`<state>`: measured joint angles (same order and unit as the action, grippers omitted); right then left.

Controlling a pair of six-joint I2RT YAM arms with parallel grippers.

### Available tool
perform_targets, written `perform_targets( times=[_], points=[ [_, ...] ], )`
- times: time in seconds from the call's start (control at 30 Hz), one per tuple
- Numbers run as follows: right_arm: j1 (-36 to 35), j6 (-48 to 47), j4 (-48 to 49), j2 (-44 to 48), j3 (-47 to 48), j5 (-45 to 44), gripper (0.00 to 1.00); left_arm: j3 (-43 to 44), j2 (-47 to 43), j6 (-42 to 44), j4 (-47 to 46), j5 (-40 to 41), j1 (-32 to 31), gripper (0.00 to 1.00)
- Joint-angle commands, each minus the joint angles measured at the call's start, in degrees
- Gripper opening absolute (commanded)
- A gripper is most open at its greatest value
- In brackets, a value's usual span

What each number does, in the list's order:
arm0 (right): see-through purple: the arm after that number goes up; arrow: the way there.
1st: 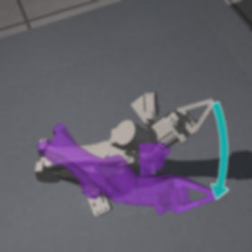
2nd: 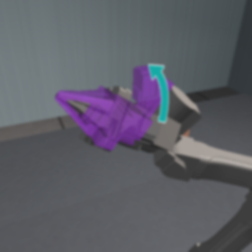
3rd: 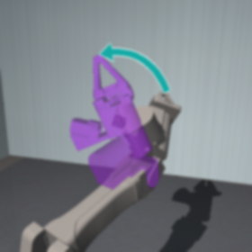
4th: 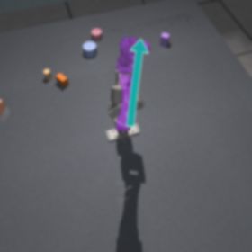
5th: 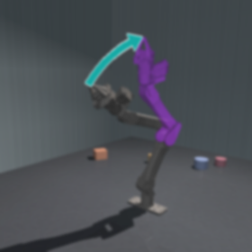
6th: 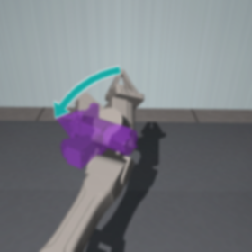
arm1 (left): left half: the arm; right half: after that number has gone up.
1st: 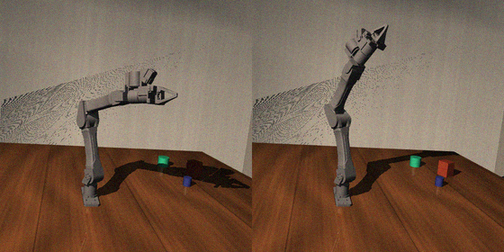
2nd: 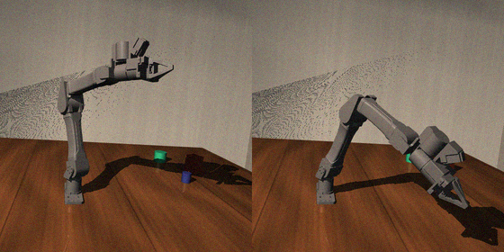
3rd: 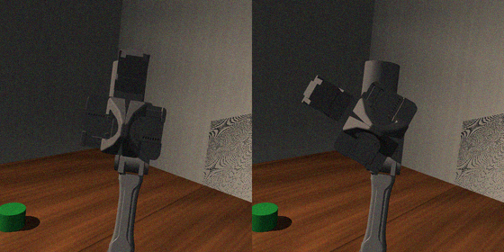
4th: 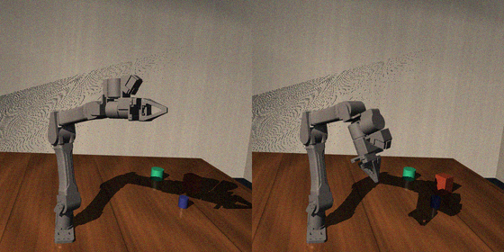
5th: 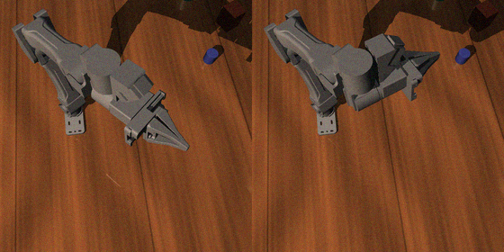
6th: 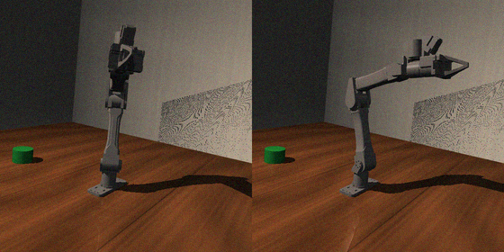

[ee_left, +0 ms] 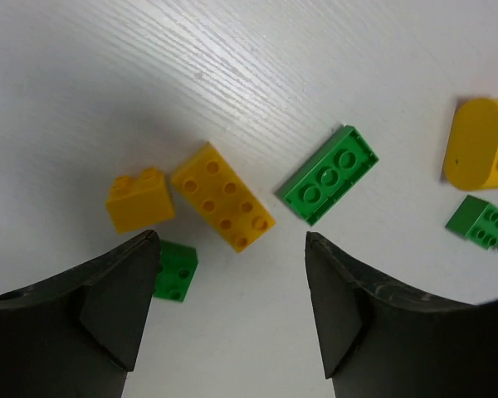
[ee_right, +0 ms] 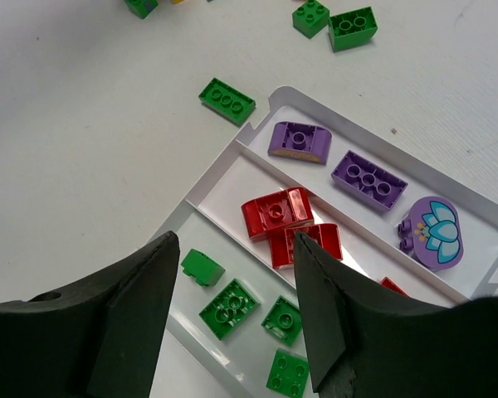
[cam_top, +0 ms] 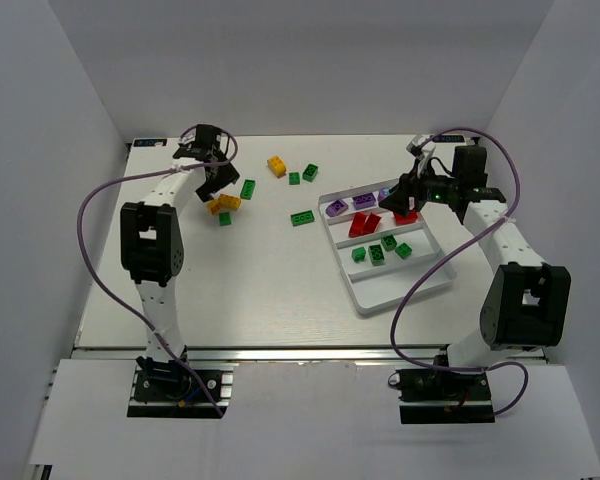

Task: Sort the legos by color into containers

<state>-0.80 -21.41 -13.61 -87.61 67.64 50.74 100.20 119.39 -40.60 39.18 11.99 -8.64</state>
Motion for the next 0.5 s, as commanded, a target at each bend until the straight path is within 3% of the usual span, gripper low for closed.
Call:
perform_targets(
  times=[0.0,0.47],
  points=[
    [-0.7,-0.12,0.42,-0.45,0.39,0.76,0.63,5.35,3.73,-6.76,5.2,-1.44,-0.32,0.8],
    [-0.61,-0.04,0.77,-0.28,-0.49,0.94,0.63,8.43,7.78,-13.01,6.7,-0.56,-0.41,0.81]
  ],
)
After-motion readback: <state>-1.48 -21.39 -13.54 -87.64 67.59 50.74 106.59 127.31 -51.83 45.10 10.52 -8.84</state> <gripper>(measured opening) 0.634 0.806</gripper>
